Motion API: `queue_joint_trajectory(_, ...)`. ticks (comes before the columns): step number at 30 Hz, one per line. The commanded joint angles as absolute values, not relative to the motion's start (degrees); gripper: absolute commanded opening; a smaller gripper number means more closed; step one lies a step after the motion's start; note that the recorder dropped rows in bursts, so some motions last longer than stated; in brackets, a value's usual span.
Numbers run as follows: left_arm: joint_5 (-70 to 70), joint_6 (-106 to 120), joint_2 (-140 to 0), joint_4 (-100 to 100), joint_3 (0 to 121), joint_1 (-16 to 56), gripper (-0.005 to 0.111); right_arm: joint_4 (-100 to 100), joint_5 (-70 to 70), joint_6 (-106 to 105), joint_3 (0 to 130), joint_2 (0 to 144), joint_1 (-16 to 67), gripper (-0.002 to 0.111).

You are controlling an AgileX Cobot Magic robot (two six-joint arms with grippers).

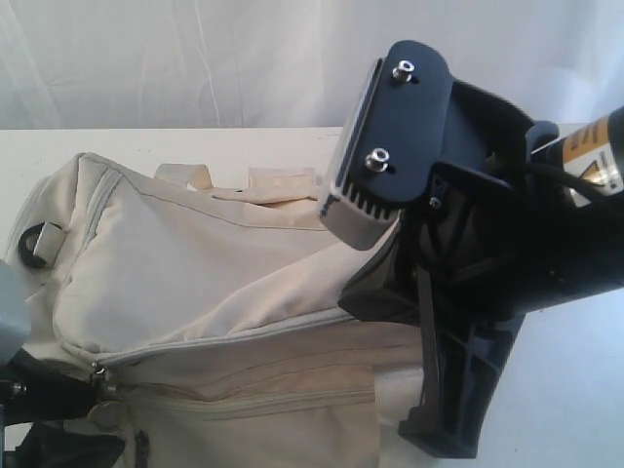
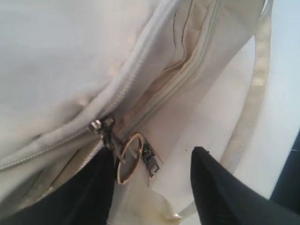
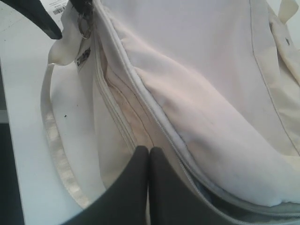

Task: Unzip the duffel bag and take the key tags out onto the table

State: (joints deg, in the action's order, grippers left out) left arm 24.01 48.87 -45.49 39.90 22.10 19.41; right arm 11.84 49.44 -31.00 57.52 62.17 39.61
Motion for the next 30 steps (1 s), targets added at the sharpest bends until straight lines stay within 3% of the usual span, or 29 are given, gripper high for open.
queue_joint_trajectory(1,23.64,49.98,-45.47,42.14,21.58,19.39,0.055,12.12,49.71,-31.19,57.24,61.80,39.91,0.000)
queue_joint_trajectory(16,21.27,50.98,-51.45,44.88,21.58,19.39,0.052,12.12,49.82,-31.19,57.24,61.80,39.91,0.000)
queue_joint_trajectory(25,21.61,50.98,-51.33,48.24,21.82,19.39,0.002,12.12,50.02,-31.19,57.24,61.80,39.91,0.000)
queue_joint_trajectory(30,26.26,50.98,-50.51,47.51,23.71,19.39,0.000,12.12,50.02,-31.19,57.24,61.80,39.91,0.000)
